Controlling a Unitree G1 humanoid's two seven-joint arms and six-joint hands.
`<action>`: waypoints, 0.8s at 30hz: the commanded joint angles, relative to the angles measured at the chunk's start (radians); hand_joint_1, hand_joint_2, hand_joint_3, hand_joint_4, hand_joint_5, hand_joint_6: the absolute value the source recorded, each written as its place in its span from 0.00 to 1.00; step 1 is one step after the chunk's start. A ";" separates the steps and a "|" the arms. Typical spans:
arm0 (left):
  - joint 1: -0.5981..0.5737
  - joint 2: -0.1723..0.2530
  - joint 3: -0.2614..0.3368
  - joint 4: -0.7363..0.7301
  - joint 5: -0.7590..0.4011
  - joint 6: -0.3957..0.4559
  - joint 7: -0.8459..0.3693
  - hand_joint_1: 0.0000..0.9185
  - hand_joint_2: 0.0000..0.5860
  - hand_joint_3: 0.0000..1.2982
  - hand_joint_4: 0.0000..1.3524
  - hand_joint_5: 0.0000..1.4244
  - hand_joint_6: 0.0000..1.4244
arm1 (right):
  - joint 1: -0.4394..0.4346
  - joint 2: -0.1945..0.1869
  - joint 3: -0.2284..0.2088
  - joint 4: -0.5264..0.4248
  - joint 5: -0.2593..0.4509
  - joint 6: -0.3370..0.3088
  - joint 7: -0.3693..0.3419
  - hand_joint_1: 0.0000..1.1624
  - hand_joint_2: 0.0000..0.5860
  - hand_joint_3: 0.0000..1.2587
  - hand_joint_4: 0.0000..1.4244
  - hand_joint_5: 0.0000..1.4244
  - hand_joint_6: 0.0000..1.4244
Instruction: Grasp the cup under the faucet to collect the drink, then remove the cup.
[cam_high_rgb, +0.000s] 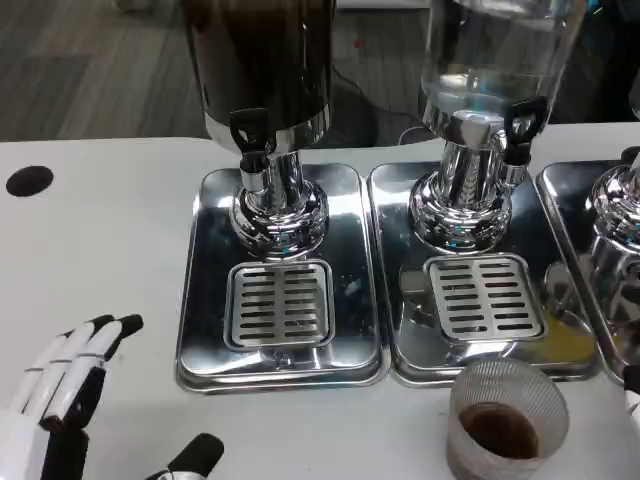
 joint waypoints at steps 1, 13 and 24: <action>-0.009 0.000 -0.012 0.006 -0.025 -0.016 0.011 0.00 0.22 0.17 0.08 0.12 0.32 | 0.012 -0.018 -0.002 -0.006 0.020 -0.020 0.026 0.56 0.80 0.15 0.04 0.02 0.00; -0.108 0.006 -0.055 0.034 -0.031 0.026 -0.023 0.00 0.22 0.18 0.09 0.13 0.32 | -0.009 -0.006 0.009 0.018 0.044 -0.030 0.038 0.56 0.77 0.16 0.05 0.03 0.00; -0.161 0.021 -0.061 0.012 -0.047 0.047 -0.052 0.00 0.22 0.19 0.10 0.14 0.32 | 0.030 -0.013 -0.023 -0.052 0.047 -0.001 0.055 0.57 0.76 0.16 0.05 0.03 0.00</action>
